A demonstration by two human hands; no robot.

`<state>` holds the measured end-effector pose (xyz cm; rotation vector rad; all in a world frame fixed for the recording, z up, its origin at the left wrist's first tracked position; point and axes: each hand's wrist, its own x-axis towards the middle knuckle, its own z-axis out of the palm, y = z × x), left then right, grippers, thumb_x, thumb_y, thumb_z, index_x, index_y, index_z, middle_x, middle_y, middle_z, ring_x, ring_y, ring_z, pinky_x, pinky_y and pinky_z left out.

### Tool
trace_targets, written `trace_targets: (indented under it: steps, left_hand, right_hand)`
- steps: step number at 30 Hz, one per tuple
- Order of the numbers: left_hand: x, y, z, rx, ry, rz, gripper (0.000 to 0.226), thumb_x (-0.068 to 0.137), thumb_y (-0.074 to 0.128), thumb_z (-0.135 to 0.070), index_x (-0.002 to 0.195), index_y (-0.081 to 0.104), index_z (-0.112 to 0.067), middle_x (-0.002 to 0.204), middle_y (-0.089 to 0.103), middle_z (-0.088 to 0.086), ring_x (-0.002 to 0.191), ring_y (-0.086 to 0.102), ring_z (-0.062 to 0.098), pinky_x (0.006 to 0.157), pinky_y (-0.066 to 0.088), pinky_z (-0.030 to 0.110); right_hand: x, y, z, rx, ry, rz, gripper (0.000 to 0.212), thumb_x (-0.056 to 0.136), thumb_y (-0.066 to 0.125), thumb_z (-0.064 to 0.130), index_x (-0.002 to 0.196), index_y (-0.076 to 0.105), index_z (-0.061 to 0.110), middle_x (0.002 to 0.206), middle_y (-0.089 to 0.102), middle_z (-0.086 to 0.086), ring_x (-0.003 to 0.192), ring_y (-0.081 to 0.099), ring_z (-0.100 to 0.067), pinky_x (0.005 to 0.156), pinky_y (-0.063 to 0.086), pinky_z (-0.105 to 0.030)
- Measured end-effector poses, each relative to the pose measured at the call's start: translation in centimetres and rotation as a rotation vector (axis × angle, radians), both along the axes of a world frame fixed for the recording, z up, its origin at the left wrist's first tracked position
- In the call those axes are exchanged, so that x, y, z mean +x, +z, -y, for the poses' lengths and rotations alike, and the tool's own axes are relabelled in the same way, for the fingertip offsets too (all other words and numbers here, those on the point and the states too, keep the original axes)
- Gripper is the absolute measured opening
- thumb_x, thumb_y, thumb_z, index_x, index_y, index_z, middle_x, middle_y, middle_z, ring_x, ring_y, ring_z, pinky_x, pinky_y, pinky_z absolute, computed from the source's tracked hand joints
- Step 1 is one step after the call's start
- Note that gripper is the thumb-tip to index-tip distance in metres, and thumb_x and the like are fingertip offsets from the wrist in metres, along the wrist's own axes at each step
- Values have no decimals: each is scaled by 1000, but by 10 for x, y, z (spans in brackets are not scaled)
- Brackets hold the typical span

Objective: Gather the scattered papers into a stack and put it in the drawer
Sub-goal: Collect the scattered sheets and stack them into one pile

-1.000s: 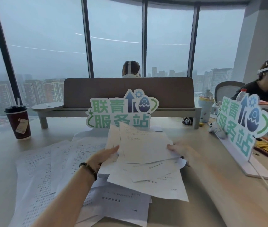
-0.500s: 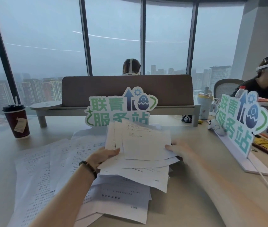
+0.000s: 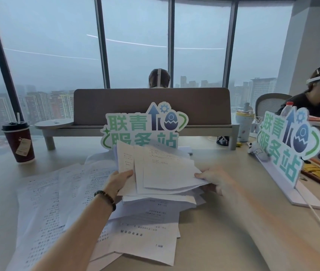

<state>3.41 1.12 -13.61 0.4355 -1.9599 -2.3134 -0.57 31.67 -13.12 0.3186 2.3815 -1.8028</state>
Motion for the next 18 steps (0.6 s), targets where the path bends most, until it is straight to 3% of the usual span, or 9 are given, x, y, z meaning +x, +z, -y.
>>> trace_targets:
  steps: [2,4,7,11,13,14,18]
  left_hand:
    - [1,0,-1,9,6,-4,32,93,64,-10,122,60,3,113,69,24,98,67,41,84,57,50]
    - [2,1,-3,16,-2,-15,30,94,62,-11,120,62,2,109,70,22,95,68,40,76,59,46]
    - [4,3,-4,4,-9,-26,23,95,58,-12,115,62,-2,98,71,17,82,68,34,60,56,34]
    - [5,6,-4,-5,-13,-27,25,97,57,-15,119,59,-3,94,70,15,75,66,30,53,54,30]
    - [7,7,-3,28,-21,-33,27,98,56,-16,122,58,-4,97,70,15,76,67,30,53,55,30]
    - [7,7,-3,40,-21,-39,29,98,57,-17,124,58,-3,101,70,15,79,68,30,56,56,31]
    - [10,7,-2,72,-48,-85,30,99,57,-21,125,60,-6,105,72,14,83,70,30,56,59,32]
  right_hand:
    - [2,4,2,-23,55,76,22,81,75,1,102,69,6,116,68,-16,115,60,-32,108,45,-46]
    - [2,5,2,-66,89,106,30,80,77,3,108,68,5,117,69,-15,114,62,-31,108,45,-46]
    - [2,2,5,-86,44,100,43,79,83,19,115,66,3,114,69,-14,108,65,-32,98,52,-44]
    - [1,1,5,-102,-115,1,35,88,75,13,118,62,0,119,63,-14,110,61,-32,90,51,-39]
    - [3,3,3,-161,-108,24,28,87,74,9,113,64,0,112,66,-13,98,64,-29,74,52,-36]
    - [5,4,3,-191,-72,58,29,86,74,7,112,65,0,112,68,-13,98,64,-30,74,53,-36]
    - [4,4,6,-282,-6,21,22,84,76,10,105,69,10,118,70,-12,114,62,-32,106,45,-47]
